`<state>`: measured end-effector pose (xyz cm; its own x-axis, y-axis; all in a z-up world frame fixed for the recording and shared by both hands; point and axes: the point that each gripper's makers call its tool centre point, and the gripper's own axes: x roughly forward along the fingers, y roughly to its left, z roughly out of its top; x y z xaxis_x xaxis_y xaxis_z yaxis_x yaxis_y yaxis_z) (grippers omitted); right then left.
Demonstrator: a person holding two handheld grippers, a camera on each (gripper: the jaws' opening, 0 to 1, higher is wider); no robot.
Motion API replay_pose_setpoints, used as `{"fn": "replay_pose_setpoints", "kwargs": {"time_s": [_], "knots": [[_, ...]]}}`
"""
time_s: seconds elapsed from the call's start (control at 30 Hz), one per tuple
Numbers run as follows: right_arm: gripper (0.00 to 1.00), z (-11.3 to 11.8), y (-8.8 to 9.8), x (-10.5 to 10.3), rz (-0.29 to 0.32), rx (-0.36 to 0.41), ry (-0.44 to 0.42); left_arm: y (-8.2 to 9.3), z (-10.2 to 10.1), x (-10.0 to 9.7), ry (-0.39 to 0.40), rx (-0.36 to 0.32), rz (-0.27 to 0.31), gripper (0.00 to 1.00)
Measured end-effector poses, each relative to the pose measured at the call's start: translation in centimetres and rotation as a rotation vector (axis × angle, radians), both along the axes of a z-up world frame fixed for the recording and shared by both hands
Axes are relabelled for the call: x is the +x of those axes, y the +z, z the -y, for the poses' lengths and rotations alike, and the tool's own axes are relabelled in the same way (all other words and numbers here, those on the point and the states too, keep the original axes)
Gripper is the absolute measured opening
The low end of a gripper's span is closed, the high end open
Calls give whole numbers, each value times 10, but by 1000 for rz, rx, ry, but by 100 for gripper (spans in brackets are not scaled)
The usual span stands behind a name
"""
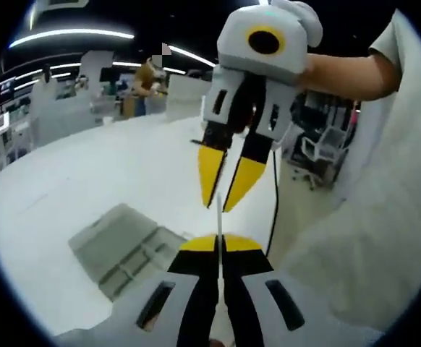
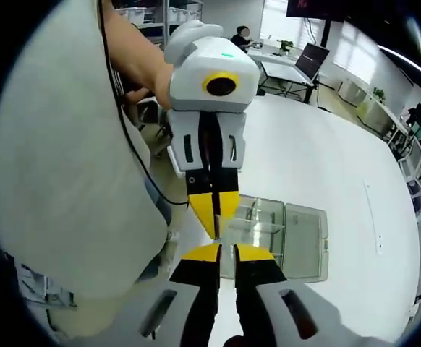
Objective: Insert the divider into the dual guide fixture by aligning both edges with the guide slots and pushing it downward to the bottom, including one-sided entry, uneven engagement, binding, and posture correction.
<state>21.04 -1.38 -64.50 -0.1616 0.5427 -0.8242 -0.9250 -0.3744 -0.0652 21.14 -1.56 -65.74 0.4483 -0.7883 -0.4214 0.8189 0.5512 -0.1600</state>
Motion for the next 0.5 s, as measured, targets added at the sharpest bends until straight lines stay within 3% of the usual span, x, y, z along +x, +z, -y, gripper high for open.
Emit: {"fn": "replay_pose_setpoints", "kwargs": {"time_s": [0.5], "knots": [[0,-1,-2,-7,-12,-27,36,3,4,-4,-17,20,23,0]]}}
